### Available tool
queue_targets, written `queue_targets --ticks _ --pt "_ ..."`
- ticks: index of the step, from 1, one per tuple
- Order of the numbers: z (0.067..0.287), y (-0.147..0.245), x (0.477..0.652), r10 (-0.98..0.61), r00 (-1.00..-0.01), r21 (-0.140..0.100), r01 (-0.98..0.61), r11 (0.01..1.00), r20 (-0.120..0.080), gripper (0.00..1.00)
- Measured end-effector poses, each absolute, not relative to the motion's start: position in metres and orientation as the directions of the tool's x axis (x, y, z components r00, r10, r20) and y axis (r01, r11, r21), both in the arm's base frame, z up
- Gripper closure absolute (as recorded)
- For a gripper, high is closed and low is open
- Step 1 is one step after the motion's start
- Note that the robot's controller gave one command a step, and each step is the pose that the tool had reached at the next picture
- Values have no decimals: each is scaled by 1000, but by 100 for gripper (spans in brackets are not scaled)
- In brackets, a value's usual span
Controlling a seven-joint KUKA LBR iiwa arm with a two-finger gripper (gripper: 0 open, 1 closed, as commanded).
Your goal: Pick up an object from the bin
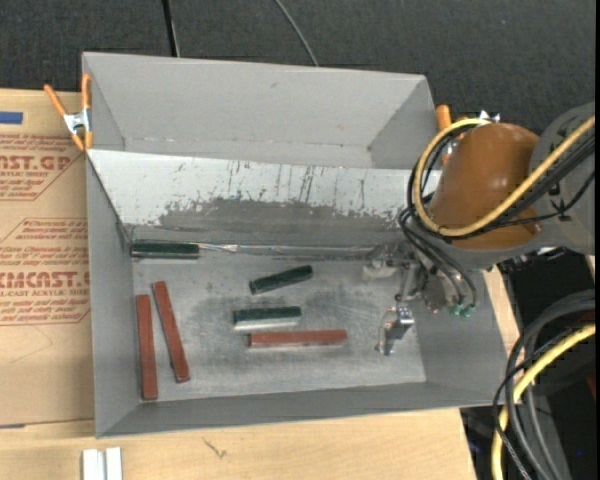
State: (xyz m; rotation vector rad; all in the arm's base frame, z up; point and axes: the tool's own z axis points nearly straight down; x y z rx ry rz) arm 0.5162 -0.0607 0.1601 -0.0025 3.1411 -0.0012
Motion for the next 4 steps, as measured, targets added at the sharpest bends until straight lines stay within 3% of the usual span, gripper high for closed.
queue_targets --ticks 1,2,3,4 --pt "160 -61 516 -2 -1000 -1 -2 1000 -1 0" --pt "74 -33 495 9 -1000 0 9 1000 -4 100" --pt "74 -33 495 9 -1000 0 9 1000 -4 100" --pt "261 -22 516 10 -1000 1 10 1000 -10 100"
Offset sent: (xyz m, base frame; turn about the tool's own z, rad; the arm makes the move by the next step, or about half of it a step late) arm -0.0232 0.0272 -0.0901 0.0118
